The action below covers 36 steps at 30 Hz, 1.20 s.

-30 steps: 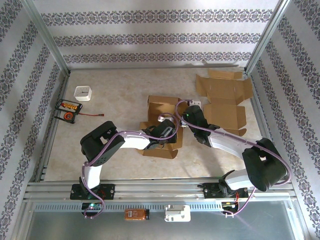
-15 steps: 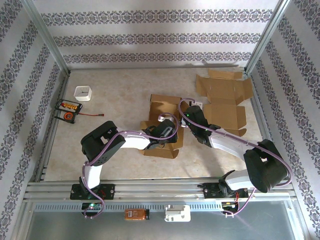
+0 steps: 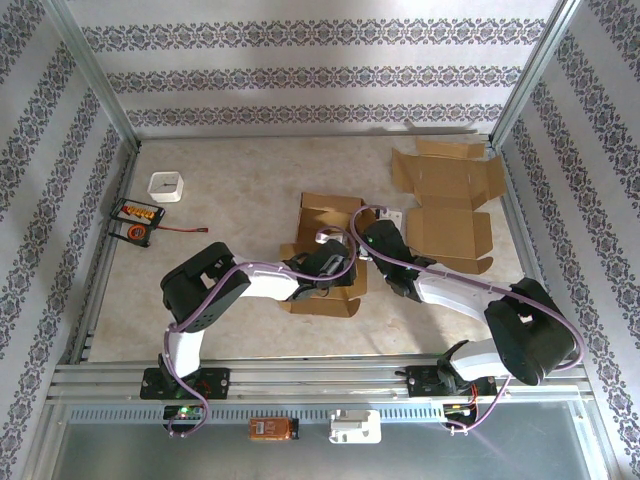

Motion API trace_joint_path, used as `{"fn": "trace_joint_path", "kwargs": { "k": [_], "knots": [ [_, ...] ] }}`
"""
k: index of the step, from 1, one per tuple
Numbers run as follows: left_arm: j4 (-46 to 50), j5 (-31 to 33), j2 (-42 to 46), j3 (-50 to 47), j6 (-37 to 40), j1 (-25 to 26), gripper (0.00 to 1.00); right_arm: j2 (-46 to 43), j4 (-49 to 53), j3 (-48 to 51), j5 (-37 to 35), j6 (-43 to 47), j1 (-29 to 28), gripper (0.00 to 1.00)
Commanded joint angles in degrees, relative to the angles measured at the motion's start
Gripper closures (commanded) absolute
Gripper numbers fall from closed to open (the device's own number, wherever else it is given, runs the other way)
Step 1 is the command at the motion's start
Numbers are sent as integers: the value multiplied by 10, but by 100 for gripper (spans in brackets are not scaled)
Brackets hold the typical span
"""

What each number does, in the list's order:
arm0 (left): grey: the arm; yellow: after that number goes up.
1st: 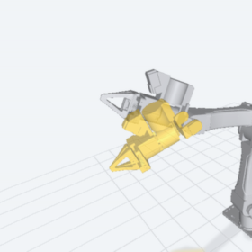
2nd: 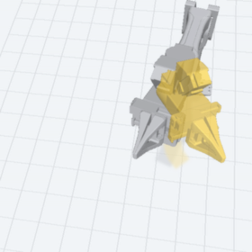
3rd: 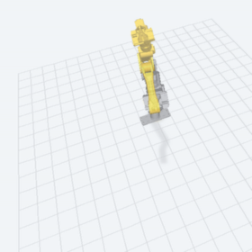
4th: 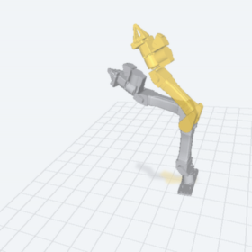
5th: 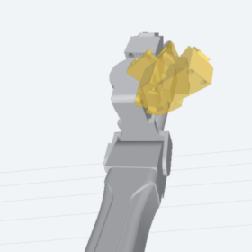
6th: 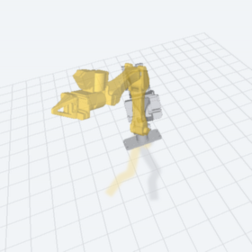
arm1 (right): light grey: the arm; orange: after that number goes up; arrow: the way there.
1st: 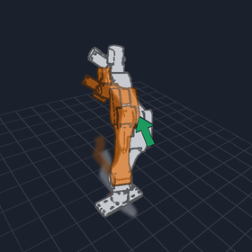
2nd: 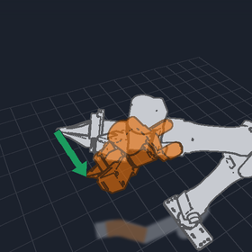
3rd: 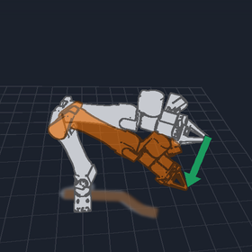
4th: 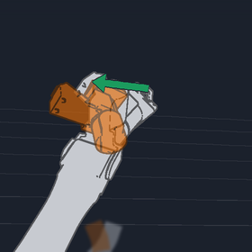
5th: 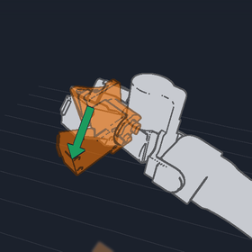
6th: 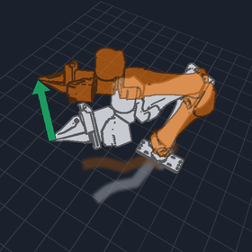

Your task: Fold the paper box

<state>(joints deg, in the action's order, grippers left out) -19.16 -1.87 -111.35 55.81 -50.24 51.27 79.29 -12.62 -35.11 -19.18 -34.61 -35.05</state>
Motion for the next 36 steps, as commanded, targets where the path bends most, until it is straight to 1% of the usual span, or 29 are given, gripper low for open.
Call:
{"fn": "trace_joint_path", "kwargs": {
  "k": [1, 4, 7, 10, 13, 16, 18, 20, 22, 23, 26, 27, 30, 36],
  "knots": [
    [-13, 20, 34, -31, 2, -6, 84, 7, 21, 14, -10, -1, -7, 91],
    [-29, 29, 64, -50, 8, -6, 79, 5, 21, 13, -14, 5, -8, 92],
    [-48, 32, 106, -78, 9, -6, 70, 6, 21, 12, -15, 8, -7, 92],
    [-39, 53, 161, -102, 16, -6, 67, 10, 20, 9, -15, 7, -9, 91],
    [3, 85, 222, -112, 29, -6, 66, 14, 20, 6, -13, 6, -11, 92],
    [63, 140, 297, -113, 43, -8, 64, 16, 20, 4, -14, 9, -12, 92],
    [125, 174, 343, -90, 67, -16, 60, 15, 21, 3, -15, 12, -12, 92],
    [173, 172, 371, -63, 91, -38, 54, 14, 21, 3, -16, 12, -12, 92],
    [197, 130, 383, -39, 101, -80, 44, 15, 20, 2, -15, 14, -13, 92],
    [212, 92, 381, -23, 99, -108, 39, 16, 21, 1, -14, 15, -13, 92],
    [256, -19, 351, 29, 87, -187, 31, 21, 20, -3, -14, 17, -13, 92],
    [270, -45, 336, 48, 89, -206, 30, 22, 19, -4, -14, 18, -14, 92],
    [296, -92, 299, 91, 103, -239, 26, 24, 18, -7, -15, 22, -14, 92],
    [260, -227, 226, 123, 75, -297, 22, 26, 19, -13, -9, 34, -15, 92]
  ]
}}
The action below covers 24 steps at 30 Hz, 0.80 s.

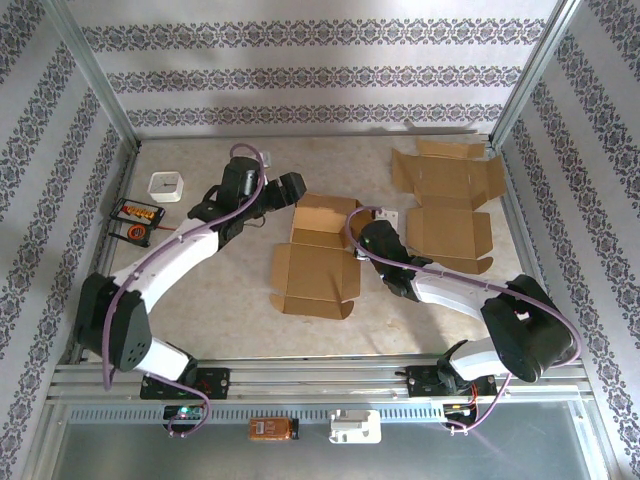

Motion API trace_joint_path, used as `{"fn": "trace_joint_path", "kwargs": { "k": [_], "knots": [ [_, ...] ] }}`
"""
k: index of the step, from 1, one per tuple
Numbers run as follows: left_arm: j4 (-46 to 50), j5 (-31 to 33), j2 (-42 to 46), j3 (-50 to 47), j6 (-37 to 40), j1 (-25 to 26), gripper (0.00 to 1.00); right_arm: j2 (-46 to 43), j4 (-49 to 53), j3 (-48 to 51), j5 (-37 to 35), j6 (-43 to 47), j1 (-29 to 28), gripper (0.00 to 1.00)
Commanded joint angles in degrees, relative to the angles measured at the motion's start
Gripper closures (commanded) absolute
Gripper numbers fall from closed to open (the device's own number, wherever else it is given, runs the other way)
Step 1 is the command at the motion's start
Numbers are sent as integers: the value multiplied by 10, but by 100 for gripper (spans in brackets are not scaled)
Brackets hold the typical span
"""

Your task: Fold the paper box

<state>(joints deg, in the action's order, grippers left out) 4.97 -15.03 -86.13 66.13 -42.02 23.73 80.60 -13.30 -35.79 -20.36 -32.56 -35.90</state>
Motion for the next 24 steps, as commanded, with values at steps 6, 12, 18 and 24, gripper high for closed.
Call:
{"fn": "trace_joint_path", "kwargs": {
  "k": [6, 12, 18, 24],
  "knots": [
    [-6, -133, -68, 14, -21, -30, 34, 14, 26, -10, 8, 18, -10, 92],
    [-76, -170, -76, -29, -51, -29, 49, 17, 34, -26, 19, 12, -17, 91],
    [-97, -179, -80, -49, -63, -22, 51, 35, 38, -61, 46, -8, -28, 89],
    [-103, -179, -80, -55, -66, -13, 51, 89, 31, -108, 59, -37, -42, 87]
  ]
}}
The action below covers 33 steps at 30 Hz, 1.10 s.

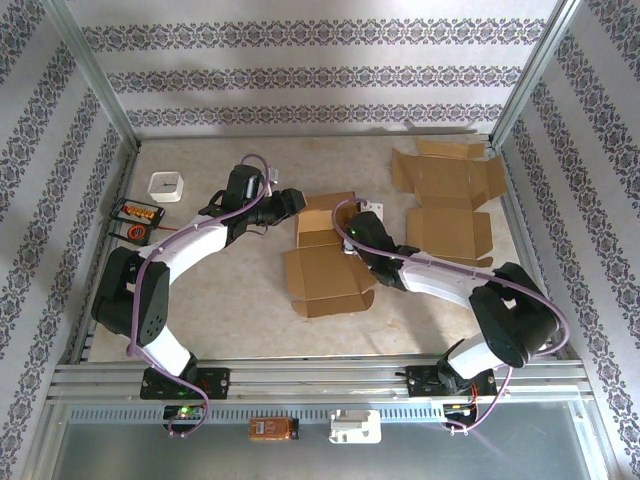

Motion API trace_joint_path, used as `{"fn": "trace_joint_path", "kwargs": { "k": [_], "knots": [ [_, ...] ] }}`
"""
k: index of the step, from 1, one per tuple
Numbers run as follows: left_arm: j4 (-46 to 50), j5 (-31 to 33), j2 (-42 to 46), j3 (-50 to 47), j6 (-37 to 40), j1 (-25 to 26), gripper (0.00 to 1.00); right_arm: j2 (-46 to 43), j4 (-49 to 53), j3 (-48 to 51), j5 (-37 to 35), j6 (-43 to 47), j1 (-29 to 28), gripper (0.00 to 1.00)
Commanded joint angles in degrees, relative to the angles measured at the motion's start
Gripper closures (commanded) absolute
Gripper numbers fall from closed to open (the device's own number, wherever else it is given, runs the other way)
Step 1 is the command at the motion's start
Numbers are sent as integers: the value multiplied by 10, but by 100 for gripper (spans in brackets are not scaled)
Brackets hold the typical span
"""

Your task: Fold the paper box

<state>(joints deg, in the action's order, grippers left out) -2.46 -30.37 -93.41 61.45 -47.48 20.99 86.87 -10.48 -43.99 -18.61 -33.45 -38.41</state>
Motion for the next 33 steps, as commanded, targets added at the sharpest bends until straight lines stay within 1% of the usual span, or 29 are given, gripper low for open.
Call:
{"fn": "trace_joint_path", "kwargs": {
  "k": [1, 6, 8, 11, 14, 17, 21, 24, 27, 29, 31, 33],
  "knots": [
    [-28, -24, -7, -9, -12, 15, 51, 36, 1, -30, 43, -32, -20, 86],
    [-28, -18, -3, -21, -11, 16, 51, 88, -1, -44, 44, -43, -35, 80],
    [-21, -14, 2, -22, -4, 15, 51, 95, -1, -42, 44, -40, -38, 72],
    [-4, 0, 8, -20, 8, 15, 51, 81, 3, -31, 43, -25, -39, 65],
    [8, 7, 9, -16, 18, 15, 51, 41, 1, -12, 49, 11, -39, 58],
    [12, 13, 7, -13, 23, 16, 51, -7, 11, 7, 65, 55, -40, 48],
    [10, 13, 3, -10, 24, 15, 51, -89, 21, 40, 88, 101, -38, 37],
    [6, 12, -1, -8, 23, 15, 51, -159, 23, 60, 124, 152, -32, 31],
    [10, 11, -3, -6, 26, 15, 51, -232, 32, 70, 154, 230, -14, 26],
    [13, 13, -3, -6, 28, 15, 51, -267, 26, 81, 170, 303, 9, 25],
    [12, 14, -3, -7, 29, 16, 51, -277, 5, 90, 187, 351, 47, 25],
    [8, 14, -5, -7, 27, 15, 51, -263, 1, 88, 241, 389, 96, 25]
  ]
}}
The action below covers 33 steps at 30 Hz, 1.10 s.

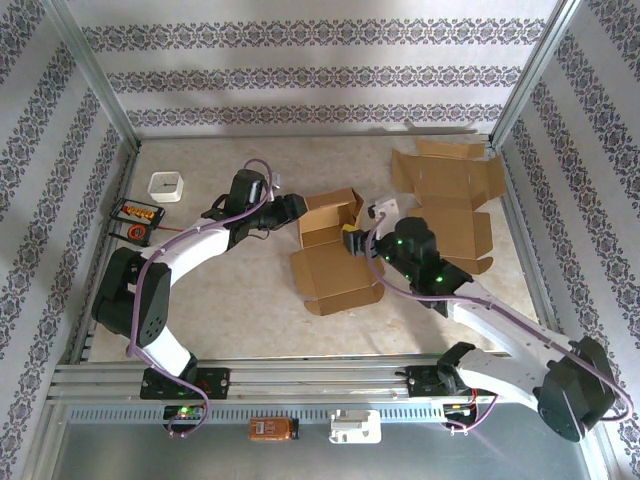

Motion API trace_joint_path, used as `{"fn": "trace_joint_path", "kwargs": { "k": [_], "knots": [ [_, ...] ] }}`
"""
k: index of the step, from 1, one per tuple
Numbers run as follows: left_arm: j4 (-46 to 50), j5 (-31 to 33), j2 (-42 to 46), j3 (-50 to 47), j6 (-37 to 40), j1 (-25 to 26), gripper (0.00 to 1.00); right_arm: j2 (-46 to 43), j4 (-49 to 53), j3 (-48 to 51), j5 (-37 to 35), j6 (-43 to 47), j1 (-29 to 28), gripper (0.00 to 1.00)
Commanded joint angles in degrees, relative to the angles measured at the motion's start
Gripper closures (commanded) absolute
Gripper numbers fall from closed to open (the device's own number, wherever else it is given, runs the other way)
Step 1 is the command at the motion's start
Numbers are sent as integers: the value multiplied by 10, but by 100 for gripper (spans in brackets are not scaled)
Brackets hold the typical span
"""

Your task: Fold the paper box

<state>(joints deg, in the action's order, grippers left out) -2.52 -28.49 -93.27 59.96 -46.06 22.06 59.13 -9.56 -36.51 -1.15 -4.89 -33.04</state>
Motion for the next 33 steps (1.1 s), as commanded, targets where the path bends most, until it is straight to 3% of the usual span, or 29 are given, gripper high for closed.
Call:
{"fn": "trace_joint_path", "kwargs": {
  "k": [1, 4, 7, 19, 23, 33],
  "knots": [
    [7, -7, -7, 9, 11, 5, 51, 28, -8, 10, 99, 125, 65, 24],
    [3, -10, -9, 9, 8, 5, 51, 71, -9, -10, 189, 117, 130, 24],
    [4, -8, -9, 10, 10, 5, 51, 129, -9, -34, 259, 148, 157, 25],
    [4, -13, -9, 16, 11, 5, 51, 250, 17, -82, 264, 354, 183, 28],
    [3, -15, -11, 20, 12, 6, 51, 258, 18, -86, 356, 369, 213, 28],
    [1, -17, -13, 18, 13, 6, 51, 316, 22, -133, 334, 442, 214, 32]
  ]
}}
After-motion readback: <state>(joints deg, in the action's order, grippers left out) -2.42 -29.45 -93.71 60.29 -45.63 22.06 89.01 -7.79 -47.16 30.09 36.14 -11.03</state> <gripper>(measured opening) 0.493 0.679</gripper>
